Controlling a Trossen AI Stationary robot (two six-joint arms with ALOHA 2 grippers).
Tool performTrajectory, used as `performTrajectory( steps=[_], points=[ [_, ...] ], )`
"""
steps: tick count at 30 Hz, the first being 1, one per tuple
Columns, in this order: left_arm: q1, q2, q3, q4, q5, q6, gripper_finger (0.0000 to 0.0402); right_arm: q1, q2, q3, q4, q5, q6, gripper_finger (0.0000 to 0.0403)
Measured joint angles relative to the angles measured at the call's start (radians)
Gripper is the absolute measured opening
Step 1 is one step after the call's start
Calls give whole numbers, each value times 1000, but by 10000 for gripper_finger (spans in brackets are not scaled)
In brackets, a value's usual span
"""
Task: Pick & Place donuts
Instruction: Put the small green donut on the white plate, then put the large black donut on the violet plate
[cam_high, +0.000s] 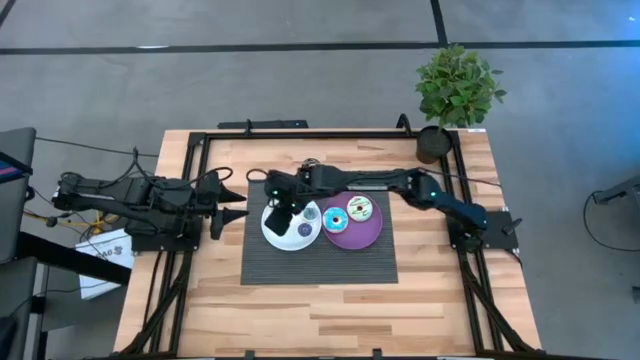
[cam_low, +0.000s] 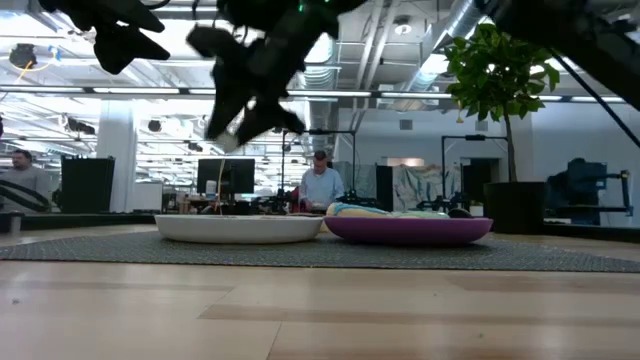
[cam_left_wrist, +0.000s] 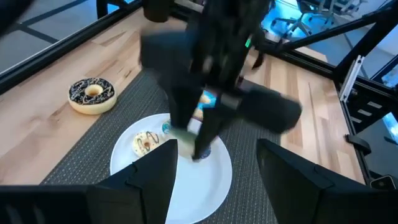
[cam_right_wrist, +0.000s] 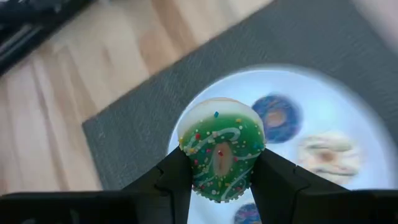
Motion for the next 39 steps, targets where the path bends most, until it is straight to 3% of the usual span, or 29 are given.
performTrajectory(
  steps=[4,12,26,39],
  points=[
    [0,0,0,-4,-2,0,212,-8,72,39,-81,-75,8,132],
    [0,5,0,-18,-22,0,212,11,96,42,-101,-76,1,137],
    [0,11,0,-30,-23,0,212,4,144,38,-138,-51,9,238],
    [0,11,0,-40,-23,0,212,-8,144,48,-172,-25,9,250]
  ],
)
